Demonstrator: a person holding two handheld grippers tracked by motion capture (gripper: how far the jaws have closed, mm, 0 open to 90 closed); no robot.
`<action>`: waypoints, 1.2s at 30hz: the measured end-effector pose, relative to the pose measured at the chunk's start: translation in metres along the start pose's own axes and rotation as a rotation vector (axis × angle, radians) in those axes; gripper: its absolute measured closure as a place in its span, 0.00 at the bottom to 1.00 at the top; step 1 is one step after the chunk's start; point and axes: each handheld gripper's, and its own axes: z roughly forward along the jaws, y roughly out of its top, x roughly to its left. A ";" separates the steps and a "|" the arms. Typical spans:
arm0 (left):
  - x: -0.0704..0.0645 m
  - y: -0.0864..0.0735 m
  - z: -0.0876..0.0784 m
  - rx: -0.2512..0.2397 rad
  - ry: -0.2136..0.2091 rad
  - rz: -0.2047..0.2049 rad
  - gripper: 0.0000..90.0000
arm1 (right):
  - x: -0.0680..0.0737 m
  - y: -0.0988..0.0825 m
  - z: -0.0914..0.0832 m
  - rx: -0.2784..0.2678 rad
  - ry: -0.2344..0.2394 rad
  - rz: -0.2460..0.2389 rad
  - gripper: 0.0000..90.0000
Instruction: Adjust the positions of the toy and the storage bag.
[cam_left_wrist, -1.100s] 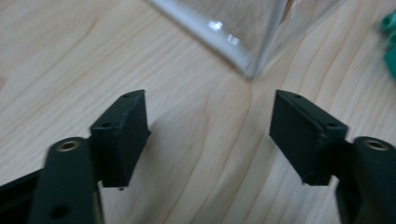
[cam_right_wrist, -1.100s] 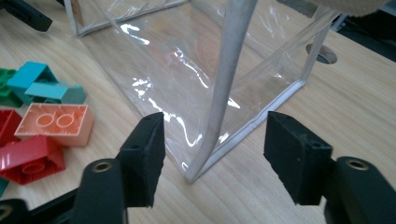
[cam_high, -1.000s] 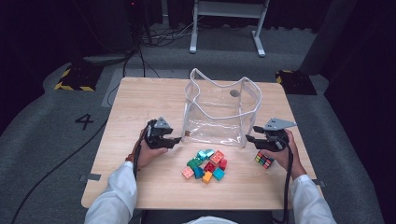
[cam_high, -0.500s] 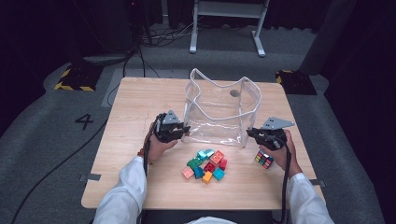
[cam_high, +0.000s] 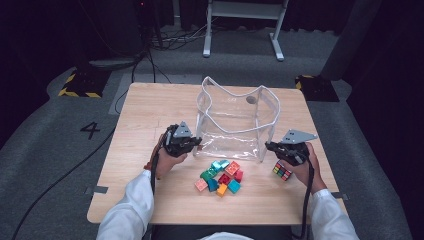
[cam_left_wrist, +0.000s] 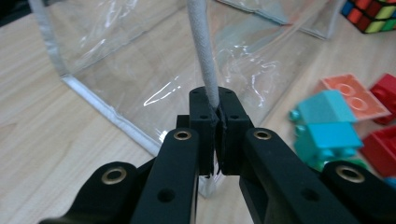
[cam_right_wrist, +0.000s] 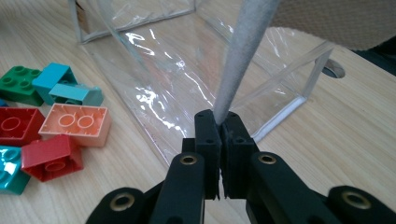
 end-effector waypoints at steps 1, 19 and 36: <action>-0.003 -0.001 -0.002 0.004 -0.010 0.003 0.96 | 0.001 -0.001 -0.002 0.004 -0.002 -0.008 0.97; -0.039 -0.016 -0.019 0.003 -0.061 0.030 0.94 | 0.020 -0.018 -0.030 0.000 0.019 -0.036 0.97; -0.038 -0.050 -0.035 0.123 0.007 -0.009 0.39 | 0.012 -0.046 -0.049 -0.023 0.018 -0.018 0.31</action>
